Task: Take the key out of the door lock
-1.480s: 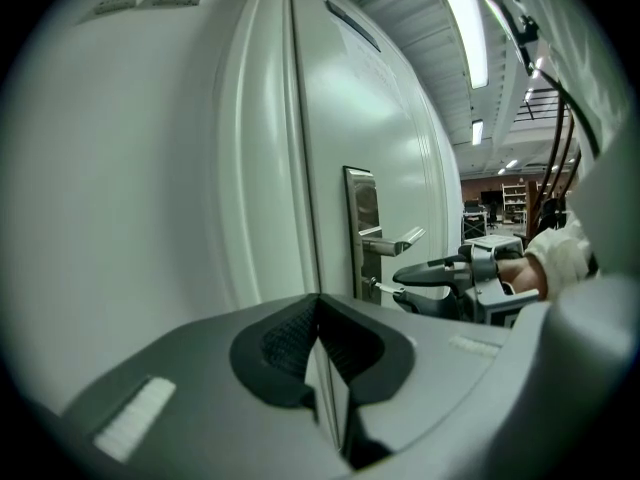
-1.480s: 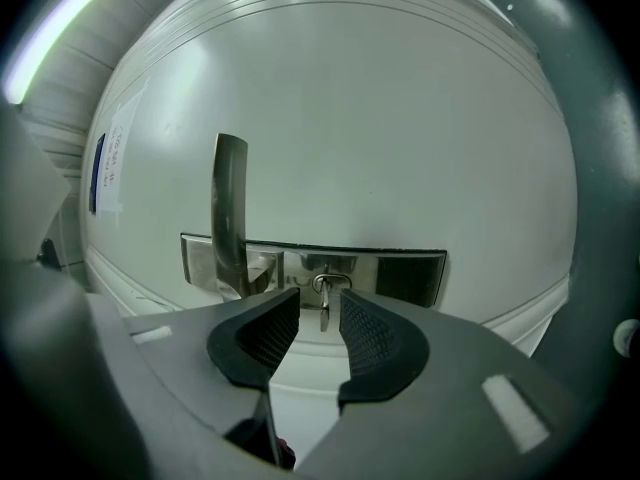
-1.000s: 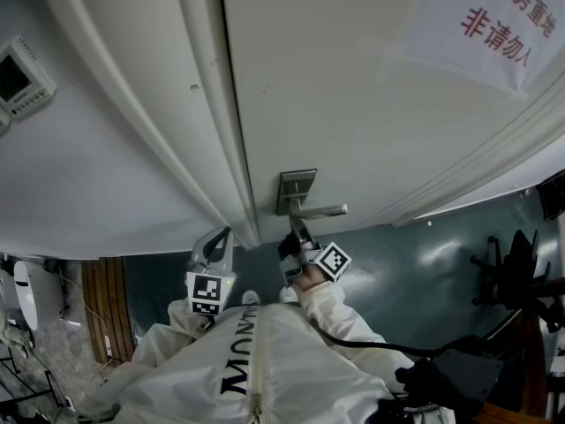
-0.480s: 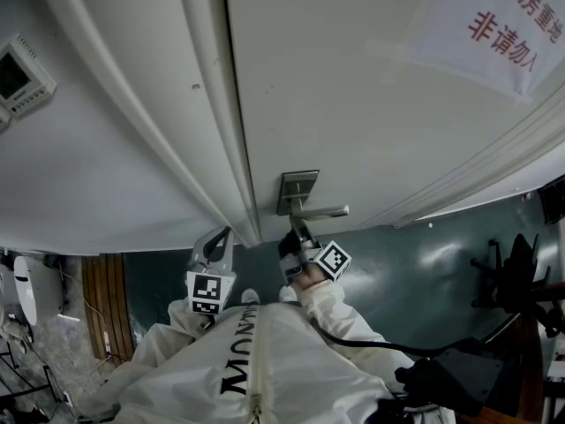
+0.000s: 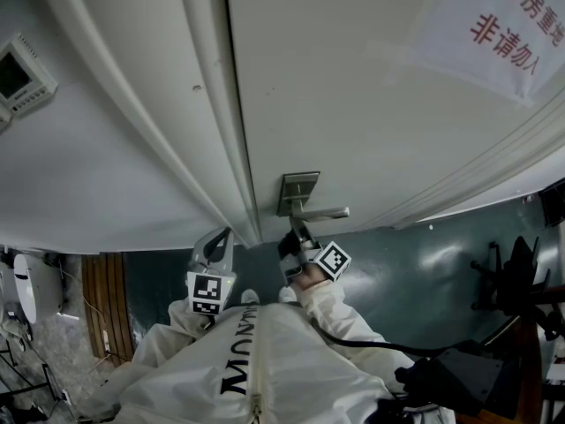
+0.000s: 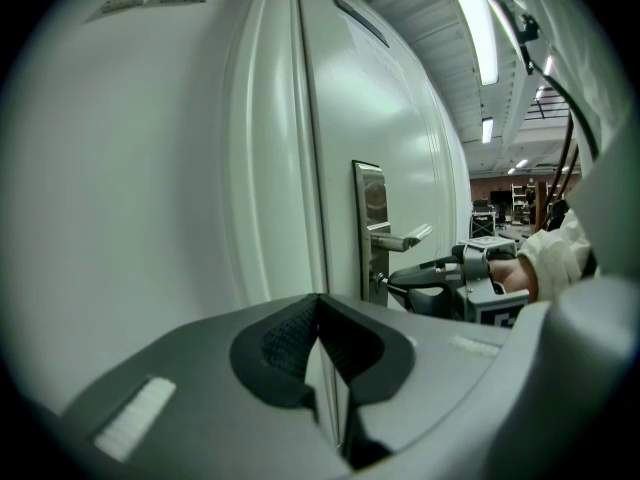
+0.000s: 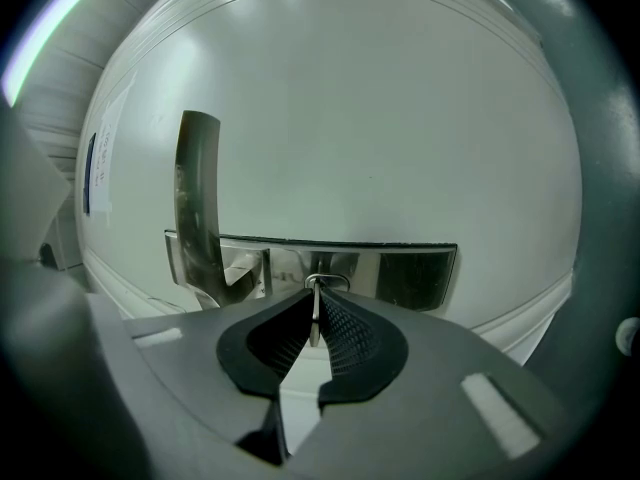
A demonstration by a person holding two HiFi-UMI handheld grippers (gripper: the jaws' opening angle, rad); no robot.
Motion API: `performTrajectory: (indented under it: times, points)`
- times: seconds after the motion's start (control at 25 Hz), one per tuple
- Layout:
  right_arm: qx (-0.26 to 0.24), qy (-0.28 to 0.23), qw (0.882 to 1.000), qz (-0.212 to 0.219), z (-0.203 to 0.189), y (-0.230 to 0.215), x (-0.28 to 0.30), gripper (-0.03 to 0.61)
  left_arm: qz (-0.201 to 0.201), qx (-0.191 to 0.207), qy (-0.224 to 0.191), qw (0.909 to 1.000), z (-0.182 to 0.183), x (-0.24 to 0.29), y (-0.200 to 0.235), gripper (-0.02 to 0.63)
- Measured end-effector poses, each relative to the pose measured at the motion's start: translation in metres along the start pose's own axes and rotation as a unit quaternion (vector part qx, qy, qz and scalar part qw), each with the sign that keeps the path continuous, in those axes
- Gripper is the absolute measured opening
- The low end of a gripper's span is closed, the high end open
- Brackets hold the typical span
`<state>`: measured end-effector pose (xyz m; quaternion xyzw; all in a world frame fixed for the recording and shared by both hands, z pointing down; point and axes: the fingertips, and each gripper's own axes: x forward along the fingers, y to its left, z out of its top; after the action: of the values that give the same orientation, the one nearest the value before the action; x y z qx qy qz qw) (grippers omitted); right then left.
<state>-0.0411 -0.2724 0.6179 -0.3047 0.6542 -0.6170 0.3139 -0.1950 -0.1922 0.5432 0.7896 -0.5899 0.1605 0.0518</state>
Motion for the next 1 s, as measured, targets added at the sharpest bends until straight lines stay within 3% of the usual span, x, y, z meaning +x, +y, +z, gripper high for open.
performTrajectory:
  times: [1.0]
  points:
    - [-0.006,0.006,1.0,0.002,-0.0021,0.004,-0.0022,0.021,0.003,0.002,0.004,1.0,-0.0021,-0.0061,-0.0083,0.0]
